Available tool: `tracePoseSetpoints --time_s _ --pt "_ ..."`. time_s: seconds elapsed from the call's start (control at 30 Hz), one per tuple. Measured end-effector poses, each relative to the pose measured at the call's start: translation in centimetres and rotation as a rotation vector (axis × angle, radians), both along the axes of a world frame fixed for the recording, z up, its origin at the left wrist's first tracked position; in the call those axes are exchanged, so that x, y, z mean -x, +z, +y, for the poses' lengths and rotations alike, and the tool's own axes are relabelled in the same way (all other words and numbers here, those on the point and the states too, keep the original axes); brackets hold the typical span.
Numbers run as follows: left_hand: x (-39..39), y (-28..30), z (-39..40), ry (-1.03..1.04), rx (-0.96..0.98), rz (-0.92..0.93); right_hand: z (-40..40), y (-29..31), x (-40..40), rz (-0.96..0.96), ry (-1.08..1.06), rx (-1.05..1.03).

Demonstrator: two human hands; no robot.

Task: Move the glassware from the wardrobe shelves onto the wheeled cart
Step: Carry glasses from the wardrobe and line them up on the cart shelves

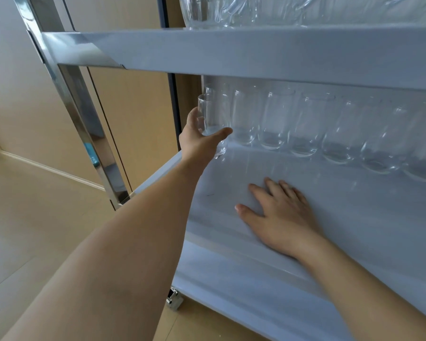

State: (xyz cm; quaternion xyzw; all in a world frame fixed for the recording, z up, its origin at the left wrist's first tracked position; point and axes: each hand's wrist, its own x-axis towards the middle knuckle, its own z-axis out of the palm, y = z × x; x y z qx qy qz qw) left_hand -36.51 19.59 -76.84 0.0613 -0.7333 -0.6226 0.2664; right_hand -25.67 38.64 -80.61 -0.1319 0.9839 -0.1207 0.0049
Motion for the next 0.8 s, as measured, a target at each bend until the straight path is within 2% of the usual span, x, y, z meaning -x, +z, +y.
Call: tracePoseSetpoints --time_s 0.6,0.8 --pt "2.2 -0.6 -0.4 0.011 0.017 0.046 -0.1 0.1 0.1 -0.001 -0.007 0.034" --pt "2.5 -0.6 -0.8 -0.005 0.044 0.006 -0.1 -0.1 0.3 0.011 -0.005 0.039"
